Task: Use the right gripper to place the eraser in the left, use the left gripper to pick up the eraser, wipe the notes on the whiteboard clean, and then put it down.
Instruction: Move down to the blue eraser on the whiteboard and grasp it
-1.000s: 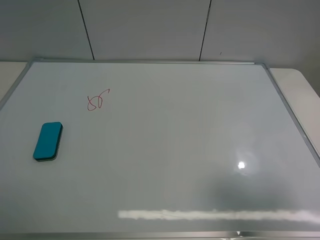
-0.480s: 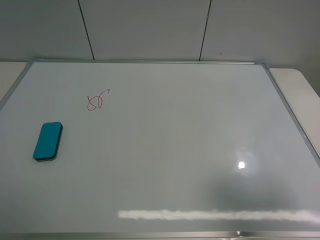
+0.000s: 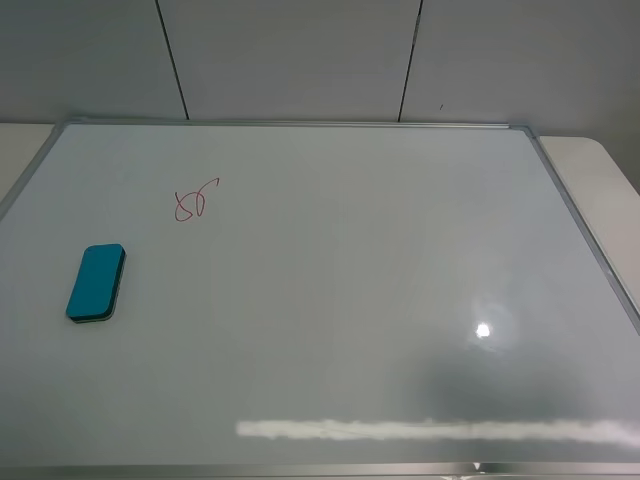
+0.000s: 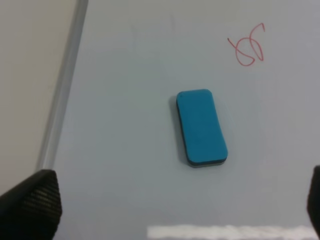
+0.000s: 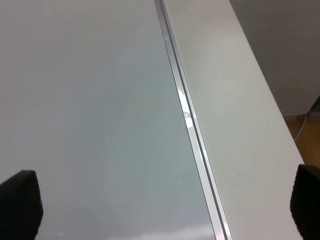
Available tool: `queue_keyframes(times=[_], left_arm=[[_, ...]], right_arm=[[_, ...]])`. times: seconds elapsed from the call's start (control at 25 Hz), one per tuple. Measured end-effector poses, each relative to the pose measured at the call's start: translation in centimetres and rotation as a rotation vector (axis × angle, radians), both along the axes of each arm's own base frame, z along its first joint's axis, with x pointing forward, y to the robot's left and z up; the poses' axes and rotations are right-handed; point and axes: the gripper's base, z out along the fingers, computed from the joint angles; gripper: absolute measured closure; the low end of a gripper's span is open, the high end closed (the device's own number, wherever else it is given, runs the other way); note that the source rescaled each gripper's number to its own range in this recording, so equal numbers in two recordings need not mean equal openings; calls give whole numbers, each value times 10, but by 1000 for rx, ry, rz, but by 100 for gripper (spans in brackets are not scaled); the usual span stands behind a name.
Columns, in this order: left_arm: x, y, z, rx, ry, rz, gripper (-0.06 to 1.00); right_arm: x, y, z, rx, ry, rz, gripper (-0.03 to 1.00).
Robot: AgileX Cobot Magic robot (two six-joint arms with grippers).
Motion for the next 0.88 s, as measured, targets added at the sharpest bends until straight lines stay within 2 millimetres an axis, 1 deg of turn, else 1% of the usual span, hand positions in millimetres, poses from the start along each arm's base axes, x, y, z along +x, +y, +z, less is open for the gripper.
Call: queue_keyframes(times=[0.88], left_arm=[[0,0,0,-1,0,-1,-6]], right_arm=[[0,0,0,0,0,0,-3]])
